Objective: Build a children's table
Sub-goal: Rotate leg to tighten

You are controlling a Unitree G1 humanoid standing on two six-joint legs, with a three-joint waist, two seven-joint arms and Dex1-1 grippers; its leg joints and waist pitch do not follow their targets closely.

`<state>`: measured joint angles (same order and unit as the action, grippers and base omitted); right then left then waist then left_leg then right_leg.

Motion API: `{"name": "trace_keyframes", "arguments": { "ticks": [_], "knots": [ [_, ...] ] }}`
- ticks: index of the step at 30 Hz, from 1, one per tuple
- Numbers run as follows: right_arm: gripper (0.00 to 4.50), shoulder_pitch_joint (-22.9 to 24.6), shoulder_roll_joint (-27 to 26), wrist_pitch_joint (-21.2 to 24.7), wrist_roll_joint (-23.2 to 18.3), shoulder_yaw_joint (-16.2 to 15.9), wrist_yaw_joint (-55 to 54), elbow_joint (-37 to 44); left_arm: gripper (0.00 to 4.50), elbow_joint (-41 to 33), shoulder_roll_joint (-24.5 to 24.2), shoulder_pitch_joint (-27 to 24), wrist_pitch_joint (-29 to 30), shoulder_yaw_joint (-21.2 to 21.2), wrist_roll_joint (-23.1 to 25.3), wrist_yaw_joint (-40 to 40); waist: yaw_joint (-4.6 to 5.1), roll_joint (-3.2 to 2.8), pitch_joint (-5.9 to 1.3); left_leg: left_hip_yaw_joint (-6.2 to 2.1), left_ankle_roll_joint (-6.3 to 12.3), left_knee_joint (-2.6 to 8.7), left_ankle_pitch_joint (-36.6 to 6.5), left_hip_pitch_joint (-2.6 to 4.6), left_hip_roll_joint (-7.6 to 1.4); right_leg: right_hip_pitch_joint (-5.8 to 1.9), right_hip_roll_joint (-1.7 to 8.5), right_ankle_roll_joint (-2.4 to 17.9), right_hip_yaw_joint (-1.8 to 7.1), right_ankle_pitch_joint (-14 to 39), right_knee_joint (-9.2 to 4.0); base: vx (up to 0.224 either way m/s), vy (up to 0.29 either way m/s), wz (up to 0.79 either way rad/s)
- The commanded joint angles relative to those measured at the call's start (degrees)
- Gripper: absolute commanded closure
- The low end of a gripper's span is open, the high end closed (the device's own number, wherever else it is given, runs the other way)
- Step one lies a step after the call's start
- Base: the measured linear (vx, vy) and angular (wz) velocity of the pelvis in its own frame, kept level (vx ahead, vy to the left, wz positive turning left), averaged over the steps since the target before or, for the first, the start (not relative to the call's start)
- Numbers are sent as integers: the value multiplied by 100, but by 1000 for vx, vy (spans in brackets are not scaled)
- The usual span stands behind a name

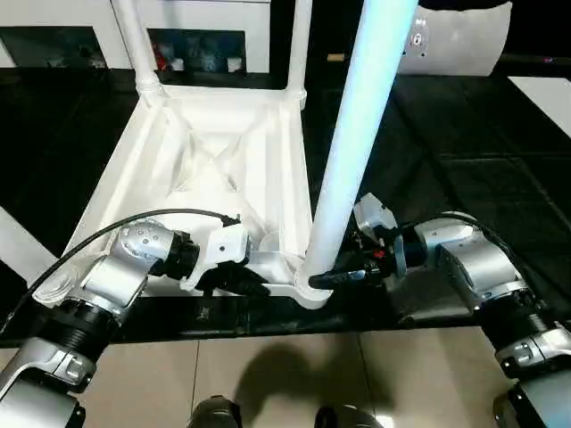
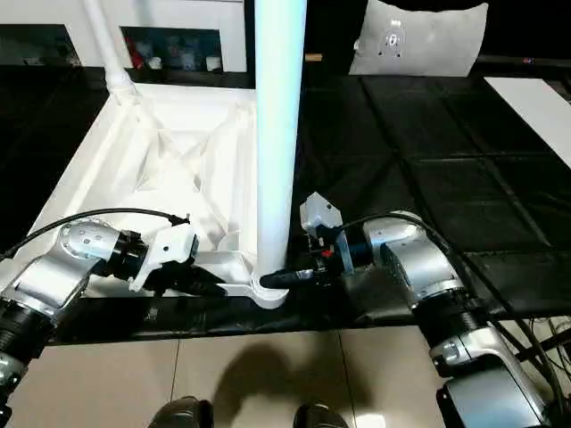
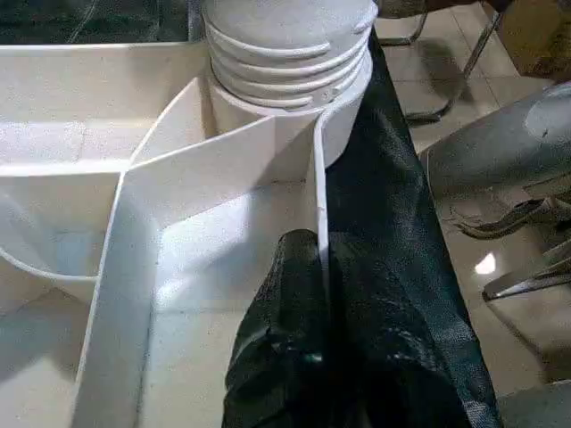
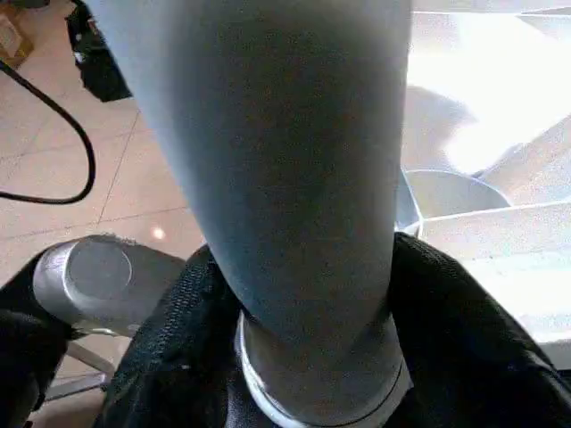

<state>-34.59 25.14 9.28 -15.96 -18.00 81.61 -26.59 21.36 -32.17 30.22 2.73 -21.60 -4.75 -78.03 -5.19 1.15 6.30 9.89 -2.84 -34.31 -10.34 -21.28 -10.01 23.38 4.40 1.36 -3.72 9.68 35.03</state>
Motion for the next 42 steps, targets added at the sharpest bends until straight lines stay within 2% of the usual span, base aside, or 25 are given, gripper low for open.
{"name": "trace_keyframes", "arguments": {
  "ticks": [1, 3, 4, 8, 9, 11, 12, 14, 16, 17, 19, 21, 22, 23, 26, 27, 28, 30, 32, 33, 35, 36, 38, 40, 42],
  "knots": [
    [227, -36, -11, -21, 19, -33, 175, -35, 450, 28, 64, 89, -97, -174, 37, -194, 54, 15, -441, -55, 243, 427, -1091, 87, -327, -266, 419, 1338, 309, 1661, -408, 0, 0, 0],
    [239, 79, -25, 166, -88, -6, 220, 98, 450, 34, 107, 88, 27, -112, 16, -147, 54, 8, -433, -62, 234, 436, -1113, 84, -329, -267, 415, 1327, 309, 1670, -407, 0, 0, 0],
    [242, 79, -25, 166, -88, -6, 220, 98, 450, 34, 107, 88, 27, -112, 16, -147, 47, -38, -420, -68, 226, 441, -1119, 82, -327, -266, 415, 1333, 309, 1659, -405, 0, 0, 0],
    [246, 381, -91, 703, -307, 142, -165, 587, 450, -29, 298, 92, 351, 12, -7, 205, 35, -21, -415, -71, 208, 451, -1170, 83, -330, -269, 414, 1325, 309, 1698, -421, 0, 0, 0],
    [246, 381, -91, 703, -307, 142, -165, 587, 450, -29, 298, 92, 351, 12, -7, 205, 27, -44, -402, -75, 185, 464, -1237, 94, -338, -257, 409, 1299, 314, 1745, -435, 0, 0, 0],
    [246, 705, -306, 1161, -273, 212, -986, 1201, 450, -119, 533, 138, 807, 115, 9, 708, 28, -88, -373, -85, 91, 492, -1351, 118, -343, -237, 394, 1241, 325, 1862, -441, 0, 0, 0],
    [246, 826, -391, 1317, -227, 218, -1298, 1417, 450, -172, 628, 149, 1011, 160, -2, 895, 68, -61, -328, -97, 21, 517, -1623, 108, -330, -236, 398, 1161, 319, 2222, -483, 0, 0, 0],
    [246, 1106, -894, 1912, -111, 342, -2368, 1846, 450, -345, 983, 211, 1536, 288, -127, 1284, 94, -40, -328, -116, -86, 507, -1839, 131, -291, -222, 426, 983, 307, 2821, -534, 0, 0, 0],
    [246, 1198, -1310, 2168, -30, 441, -3010, 1969, 450, -320, 1238, 312, 1729, 320, -68, 1583, 138, -41, -307, -152, -130, 520, -1919, 109, -262, -218, 445, 714, 285, 3397, -608, 0, 0, 0],
    [246, 1214, -1440, 2217, 24, 464, -3219, 1981, 450, -295, 1324, 349, 1771, 330, -39, 1694, 226, -34, -302, -181, -172, 520, -2028, 105, -246, -190, 448, 509, 258, 3739, -667, 0, 0, 0],
    [246, 1221, -1540, 2264, 83, 485, -3393, 1983, 450, -266, 1395, 378, 1794, 342, -19, 1786, 273, -41, -304, -194, -171, 525, -2055, 96, -247, -190, 445, 448, 248, 3764, -678, 0, 0, 0],
    [246, 1135, -2077, 2404, 277, 684, -4313, 1707, 450, 26, 1743, 553, 1837, 376, 119, 2300, 355, -56, -265, -180, -137, 510, -2225, 132, -220, -104, 422, 372, 236, 3959, -758, 0, 0, 0],
    [246, 1035, -2440, 2411, 349, 853, -4914, 1447, 450, 220, 1968, 663, 1852, 401, 221, 2657, 366, -50, -271, -188, -155, 500, -2271, 155, -202, -104, 423, 331, 211, 4068, -778, 0, 0, 0],
    [247, 928, -2796, 2413, 451, 1024, -5589, 1237, 450, 382, 2202, 769, 1882, 452, 368, 3112, 408, -113, -286, -235, -232, 521, -2264, 127, -206, -147, 450, 305, 164, 4078, -771, 0, 0, 0],
    [247, 760, -3058, 2305, 667, 1105, -6167, 991, 450, 512, 2380, 872, 1928, 498, 493, 3480, 456, -115, -298, -253, -218, 577, -2383, 127, -237, -185, 425, 330, 136, 3648, -787, 0, 0, 0],
    [247, 623, -3308, 2170, 726, 1330, -6648, 744, 450, 642, 2503, 956, 1848, 552, 628, 3829, 478, -116, -304, -237, -181, 591, -2370, 136, -238, -165, 422, 399, 164, 3426, -783, 0, 0, 0],
    [247, 611, -3331, 2154, 727, 1351, -6685, 722, 450, 654, 2514, 963, 1839, 557, 640, 3859, 489, -127, -295, -234, -178, 598, -2400, 141, -243, -146, 422, 448, 181, 3357, -782, 0, 0, 0],
    [191, 575, -3431, 1884, 778, 1433, -6843, 629, 450, 721, 2532, 1002, 1734, 537, 714, 3914, 502, -129, -298, -231, -146, 611, -2460, 141, -248, -156, 432, 492, 203, 3197, -775, 0, 0, 0],
    [175, 615, -3438, 1667, 893, 1482, -6817, 665, 450, 747, 2519, 1003, 1678, 543, 742, 3811, 509, -94, -314, -214, -98, 631, -2329, 103, -259, -187, 417, 577, 227, 2840, -742, 0, 0, 0],
    [172, 626, -3421, 1630, 904, 1483, -6800, 679, 450, 744, 2511, 997, 1672, 547, 744, 3796, 492, -117, -315, -198, -70, 630, -2251, 113, -266, -176, 427, 659, 250, 2635, -722, 0, 0, 0],
    [157, 709, -3277, 1387, 971, 1466, -6651, 793, 450, 710, 2438, 949, 1630, 555, 749, 3660, 477, -113, -314, -170, -27, 628, -2163, 108, -265, -180, 429, 737, 272, 2470, -712, 0, 0, 0],
    [134, 799, -3103, 1274, 939, 1462, -6466, 943, 450, 664, 2334, 891, 1599, 547, 734, 3534, 470, -85, -315, -152, 11, 625, -2088, 110, -265, -188, 430, 763, 281, 2410, -712, 0, 0, 0],
    [128, 972, -2748, 1086, 878, 1473, -6031, 1218, 450, 597, 2120, 774, 1500, 529, 703, 3283, 430, -93, -326, -129, 121, 613, -1916, 112, -275, -205, 440, 806, 299, 2260, -699, 0, 0, 0],
    [111, 1142, -2321, 979, 766, 1492, -5493, 1462, 450, 515, 1883, 633, 1355, 504, 682, 2977, 416, -95, -347, -111, 226, 604, -1573, 71, -281, -248, 435, 899, 307, 1902, -656, 0, 0, 0],
    [88, 1221, -2071, 917, 705, 1503, -5175, 1565, 450, 470, 1755, 552, 1231, 484, 658, 2763, 414, -72, -348, -96, 329, 595, -1503, 58, -292, -257, 422, 977, 301, 1831, -643, 0, 0, 0]
  ]
}}
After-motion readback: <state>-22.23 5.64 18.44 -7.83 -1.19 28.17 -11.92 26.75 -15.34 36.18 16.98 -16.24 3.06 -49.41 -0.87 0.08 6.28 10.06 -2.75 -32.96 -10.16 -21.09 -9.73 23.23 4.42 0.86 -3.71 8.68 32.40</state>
